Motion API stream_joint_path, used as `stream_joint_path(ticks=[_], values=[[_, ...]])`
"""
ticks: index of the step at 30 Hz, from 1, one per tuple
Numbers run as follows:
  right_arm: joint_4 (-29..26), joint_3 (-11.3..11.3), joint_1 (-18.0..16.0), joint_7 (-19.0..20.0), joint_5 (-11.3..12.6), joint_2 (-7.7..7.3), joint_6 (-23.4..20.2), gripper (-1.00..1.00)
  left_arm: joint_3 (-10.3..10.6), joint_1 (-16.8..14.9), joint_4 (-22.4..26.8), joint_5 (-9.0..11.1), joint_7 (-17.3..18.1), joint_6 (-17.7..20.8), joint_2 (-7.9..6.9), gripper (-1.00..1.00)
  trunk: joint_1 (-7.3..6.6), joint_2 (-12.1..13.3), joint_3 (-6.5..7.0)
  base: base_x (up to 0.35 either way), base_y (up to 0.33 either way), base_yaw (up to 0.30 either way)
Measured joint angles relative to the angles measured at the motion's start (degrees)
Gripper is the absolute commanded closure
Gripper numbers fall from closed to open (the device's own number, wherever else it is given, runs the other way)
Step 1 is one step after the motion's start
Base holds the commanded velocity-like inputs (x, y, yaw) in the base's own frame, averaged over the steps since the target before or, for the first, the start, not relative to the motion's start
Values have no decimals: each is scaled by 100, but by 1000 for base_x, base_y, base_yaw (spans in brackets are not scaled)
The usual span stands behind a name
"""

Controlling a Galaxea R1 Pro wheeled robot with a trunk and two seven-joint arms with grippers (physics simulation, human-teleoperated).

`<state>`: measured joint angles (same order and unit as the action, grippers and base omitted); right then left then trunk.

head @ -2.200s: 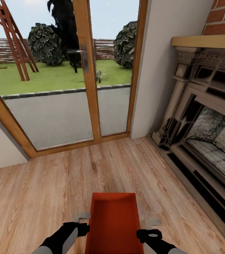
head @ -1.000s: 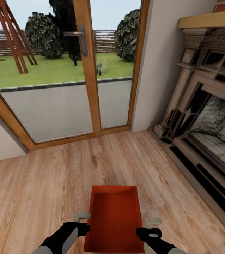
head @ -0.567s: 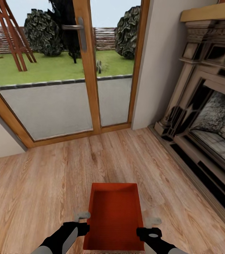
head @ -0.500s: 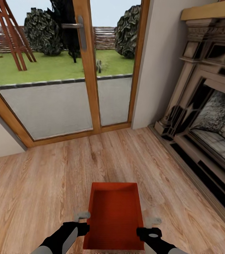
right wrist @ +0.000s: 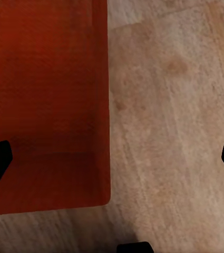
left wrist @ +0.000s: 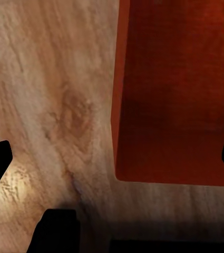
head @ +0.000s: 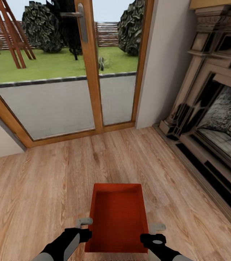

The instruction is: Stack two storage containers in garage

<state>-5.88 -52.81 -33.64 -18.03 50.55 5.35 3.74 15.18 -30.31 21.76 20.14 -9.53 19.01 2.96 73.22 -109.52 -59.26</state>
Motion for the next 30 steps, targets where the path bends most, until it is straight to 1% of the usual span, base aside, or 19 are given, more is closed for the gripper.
stream_joint_path(ticks=[24,30], values=[[0,-1,0,3,0,-9,0,-100,0,0,0,0,0,0,-2,-100,527,-963,-642,0,0,0],[0,-1,0,2,-1,-9,0,-100,0,0,25,0,0,0,3,-100,528,-964,-650,0,0,0]])
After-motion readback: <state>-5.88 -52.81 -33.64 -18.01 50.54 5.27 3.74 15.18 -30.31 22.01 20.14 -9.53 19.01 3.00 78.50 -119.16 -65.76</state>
